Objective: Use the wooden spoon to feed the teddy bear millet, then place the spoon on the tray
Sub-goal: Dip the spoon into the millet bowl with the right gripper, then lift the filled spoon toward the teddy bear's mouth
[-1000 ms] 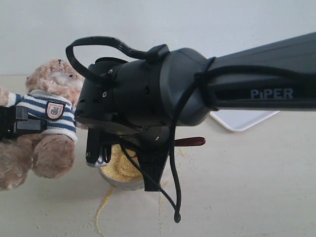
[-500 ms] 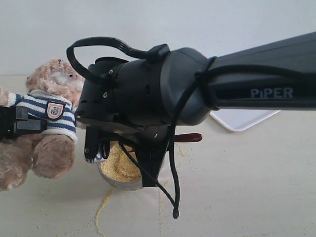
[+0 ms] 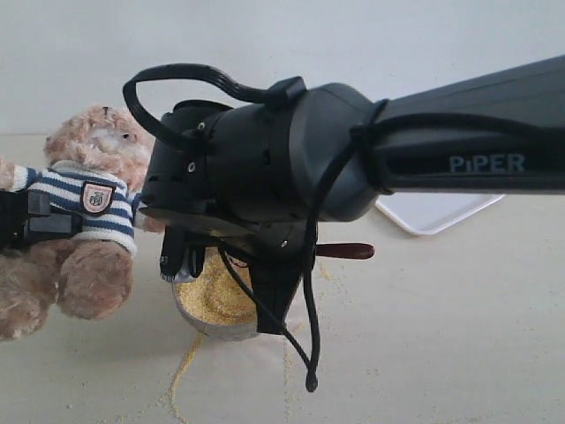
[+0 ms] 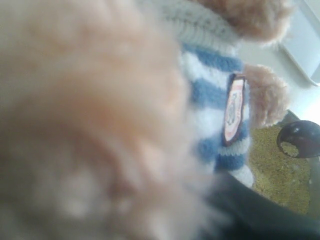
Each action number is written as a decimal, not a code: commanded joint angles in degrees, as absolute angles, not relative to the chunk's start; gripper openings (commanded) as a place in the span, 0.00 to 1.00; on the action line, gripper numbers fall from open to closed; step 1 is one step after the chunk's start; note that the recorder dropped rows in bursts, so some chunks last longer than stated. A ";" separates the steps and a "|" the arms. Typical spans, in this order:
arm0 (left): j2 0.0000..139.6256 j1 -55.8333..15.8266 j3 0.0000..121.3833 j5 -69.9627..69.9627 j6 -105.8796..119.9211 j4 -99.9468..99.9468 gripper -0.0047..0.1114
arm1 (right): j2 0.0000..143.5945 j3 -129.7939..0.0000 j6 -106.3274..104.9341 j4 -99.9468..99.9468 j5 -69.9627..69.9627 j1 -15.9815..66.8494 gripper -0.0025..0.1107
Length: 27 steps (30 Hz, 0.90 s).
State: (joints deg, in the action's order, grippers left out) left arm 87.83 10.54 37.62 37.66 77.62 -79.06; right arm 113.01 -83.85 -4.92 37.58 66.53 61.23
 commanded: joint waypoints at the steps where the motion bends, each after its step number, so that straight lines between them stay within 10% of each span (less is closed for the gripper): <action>1: 87.75 10.17 37.95 39.60 78.11 -80.34 0.08 | 109.16 -84.10 -11.23 28.17 66.93 58.55 0.02; 11: 87.75 10.17 37.95 47.03 76.77 -75.68 0.08 | 105.84 -84.10 -19.12 -8.19 65.83 41.69 0.02; 27: 87.41 10.17 37.68 54.38 60.91 -67.40 0.08 | 105.84 -84.10 -19.78 -9.98 69.96 41.70 0.02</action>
State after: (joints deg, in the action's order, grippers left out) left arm 87.83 10.54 37.67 50.50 62.01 -67.34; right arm 106.68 -83.85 -19.32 -9.68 68.89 42.01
